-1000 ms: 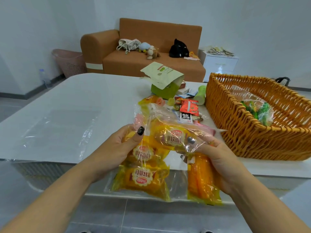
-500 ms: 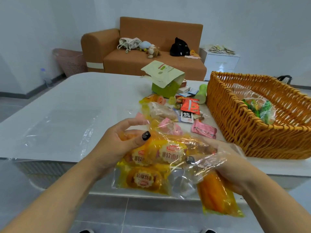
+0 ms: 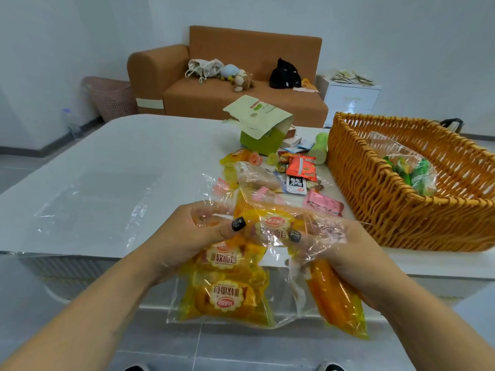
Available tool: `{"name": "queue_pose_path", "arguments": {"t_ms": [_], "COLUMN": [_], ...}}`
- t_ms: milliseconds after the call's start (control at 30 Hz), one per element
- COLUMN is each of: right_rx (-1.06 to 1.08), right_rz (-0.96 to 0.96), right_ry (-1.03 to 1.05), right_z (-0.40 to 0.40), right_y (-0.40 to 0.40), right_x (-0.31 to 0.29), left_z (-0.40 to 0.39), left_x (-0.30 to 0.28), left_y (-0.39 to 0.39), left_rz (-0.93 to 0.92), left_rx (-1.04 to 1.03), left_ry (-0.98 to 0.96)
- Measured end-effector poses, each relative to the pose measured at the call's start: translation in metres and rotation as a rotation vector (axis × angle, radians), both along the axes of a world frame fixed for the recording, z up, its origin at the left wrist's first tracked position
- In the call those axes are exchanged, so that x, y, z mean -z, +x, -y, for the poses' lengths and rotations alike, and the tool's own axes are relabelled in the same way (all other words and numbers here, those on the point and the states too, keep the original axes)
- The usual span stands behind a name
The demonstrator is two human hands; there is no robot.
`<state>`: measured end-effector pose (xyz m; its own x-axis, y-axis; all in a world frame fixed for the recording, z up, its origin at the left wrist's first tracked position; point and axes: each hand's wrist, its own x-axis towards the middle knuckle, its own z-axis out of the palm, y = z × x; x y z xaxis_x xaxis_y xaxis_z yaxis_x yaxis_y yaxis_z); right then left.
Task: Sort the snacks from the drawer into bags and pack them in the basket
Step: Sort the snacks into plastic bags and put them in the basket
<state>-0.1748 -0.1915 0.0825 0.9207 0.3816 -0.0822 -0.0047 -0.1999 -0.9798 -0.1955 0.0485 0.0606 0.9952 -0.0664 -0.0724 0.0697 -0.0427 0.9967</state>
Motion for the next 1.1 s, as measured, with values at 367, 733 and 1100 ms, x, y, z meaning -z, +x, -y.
{"name": "queue_pose_path", "arguments": {"t_ms": [367, 733, 1100], "right_rx": [-0.062, 0.070, -0.260], "right_rz": [-0.139, -0.223, -0.264], "right_ry": [-0.039, 0.141, 0.071], "right_z": [0.011, 0.002, 0.043], "right_y": [0.005, 0.001, 0.011], "right_x": [0.000, 0.010, -0.012], "left_z": [0.012, 0.019, 0.026], "left_x": [-0.003, 0.000, -0.007], "left_y": [0.005, 0.002, -0.001], "left_rz": [0.079, -0.015, -0.114], "left_rx": [-0.242, 0.058, 0.004], "left_ry": [-0.246, -0.037, -0.231]}}
